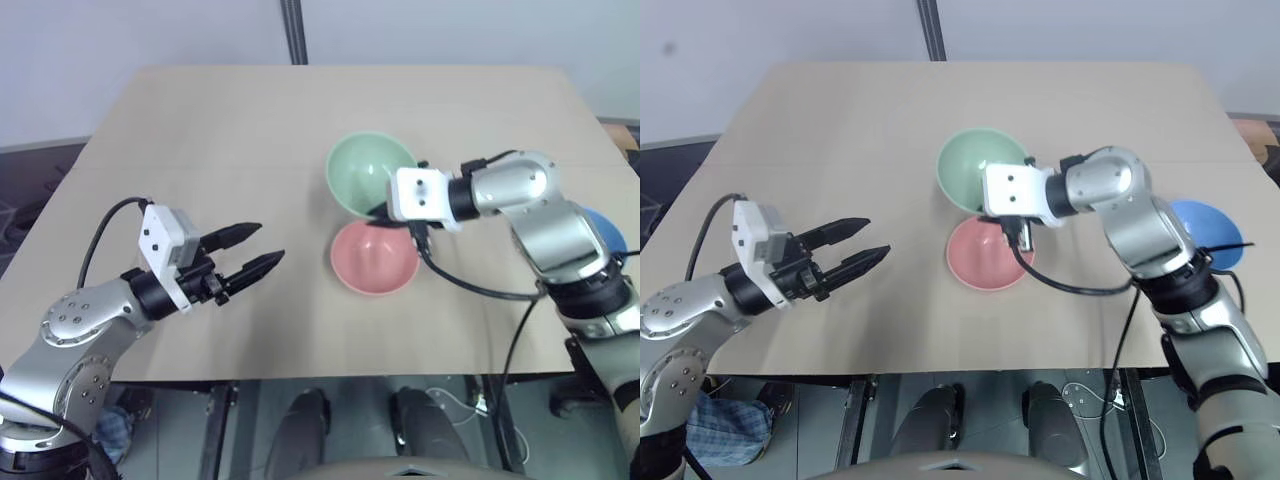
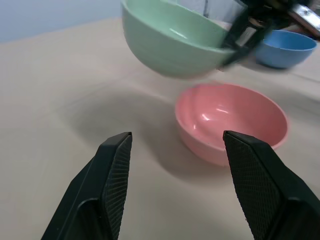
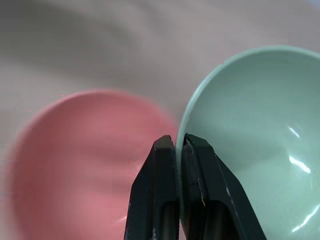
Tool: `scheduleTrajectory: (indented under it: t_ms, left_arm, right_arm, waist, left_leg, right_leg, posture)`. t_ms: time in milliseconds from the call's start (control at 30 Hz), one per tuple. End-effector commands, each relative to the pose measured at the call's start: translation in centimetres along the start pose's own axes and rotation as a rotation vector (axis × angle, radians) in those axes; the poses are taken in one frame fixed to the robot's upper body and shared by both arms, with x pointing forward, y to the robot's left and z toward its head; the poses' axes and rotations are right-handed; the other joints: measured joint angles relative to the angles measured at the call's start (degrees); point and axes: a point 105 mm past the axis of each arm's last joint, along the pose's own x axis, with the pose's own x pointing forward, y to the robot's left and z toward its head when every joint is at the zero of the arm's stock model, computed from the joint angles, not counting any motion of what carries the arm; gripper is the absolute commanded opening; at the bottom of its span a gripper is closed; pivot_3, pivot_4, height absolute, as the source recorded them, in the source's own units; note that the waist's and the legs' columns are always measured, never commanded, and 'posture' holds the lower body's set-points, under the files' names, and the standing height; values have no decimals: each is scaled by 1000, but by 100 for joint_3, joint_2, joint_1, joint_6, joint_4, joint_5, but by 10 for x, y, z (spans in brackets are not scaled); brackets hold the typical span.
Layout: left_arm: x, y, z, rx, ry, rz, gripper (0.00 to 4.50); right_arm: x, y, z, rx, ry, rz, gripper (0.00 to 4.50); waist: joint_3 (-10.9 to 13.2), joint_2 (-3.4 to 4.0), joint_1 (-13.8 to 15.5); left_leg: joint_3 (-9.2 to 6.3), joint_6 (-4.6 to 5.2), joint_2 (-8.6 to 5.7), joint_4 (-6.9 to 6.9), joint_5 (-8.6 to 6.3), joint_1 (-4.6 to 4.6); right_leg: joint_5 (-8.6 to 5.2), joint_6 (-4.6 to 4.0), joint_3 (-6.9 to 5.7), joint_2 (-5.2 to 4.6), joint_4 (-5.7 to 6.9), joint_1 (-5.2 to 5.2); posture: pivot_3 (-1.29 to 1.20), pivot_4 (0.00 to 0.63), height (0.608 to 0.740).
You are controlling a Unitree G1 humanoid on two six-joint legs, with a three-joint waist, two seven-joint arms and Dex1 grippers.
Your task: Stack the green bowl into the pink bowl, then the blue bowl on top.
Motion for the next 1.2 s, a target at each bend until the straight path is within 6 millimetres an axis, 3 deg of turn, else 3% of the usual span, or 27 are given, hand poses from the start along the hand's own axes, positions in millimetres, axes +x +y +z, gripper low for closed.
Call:
scheduleTrajectory:
  t_ms: [33, 167, 267, 400, 667, 833, 1000, 1200]
  left_arm:
    - [6, 0, 4, 46, 1, -58, 3079]
    - [13, 3, 5, 52, -2, -104, 3079]
    - [17, 5, 4, 56, -2, -123, 3079]
    - [22, 5, 4, 58, -6, -146, 3079]
    - [31, 5, 8, 78, -26, -193, 3079]
    - [40, 0, 19, 84, -68, -250, 3079]
    - [52, -10, 21, 86, -95, -361, 3079]
    - [69, -20, 33, 105, -137, -489, 3079]
  right_arm:
    - [-10, 29, 16, -72, -24, 106, 27]
    - [-14, 54, 26, -66, -47, 199, 27]
    - [-16, 58, 32, -57, -61, 214, 1071]
    - [-17, 49, 29, -17, -31, 134, 2905]
    - [-46, 24, 4, 115, 57, -58, 2905]
    - [-84, 21, -47, 277, 241, -202, 2905]
    - [-143, 36, -125, 489, 578, -390, 2905]
    - [-171, 52, -155, 700, 698, -568, 2905]
  waist:
    - [0, 0, 9]
    - [2, 0, 15]
    - [1, -1, 13]
    - [2, -2, 40]
    - [2, -4, 102]
    - [4, -8, 150]
    - [5, -7, 152]
    - [7, -9, 98]
  left_leg:
    - [-2, 0, 1, 0, 0, 0]
    - [1, 0, 1, 0, 0, -1]
    - [-2, 0, 2, 2, 0, 3]
    - [-3, 0, 2, 8, 0, 2]
    - [-4, 0, -1, 8, 0, -3]
    - [-5, 0, -5, 10, 0, -6]
    - [1, 1, -6, 11, 0, -5]
    - [3, 1, -2, 15, 1, 0]
  right_leg:
    - [0, 0, -1, 0, 0, 0]
    - [0, 0, -1, 0, -3, 0]
    - [0, 1, -2, 2, 0, 2]
    - [0, 1, -4, 2, -1, 5]
    - [0, 1, -6, -1, -4, 5]
    - [0, 1, -9, -4, -6, 6]
    - [-1, 1, -5, -6, -5, 8]
    - [0, 2, -3, 0, 3, 10]
  posture:
    - [0, 150, 740]
    - [0, 150, 740]
    - [0, 150, 740]
    - [0, 150, 740]
    - [0, 150, 740]
    - [0, 150, 740]
    - [0, 150, 740]
    - [0, 150, 740]
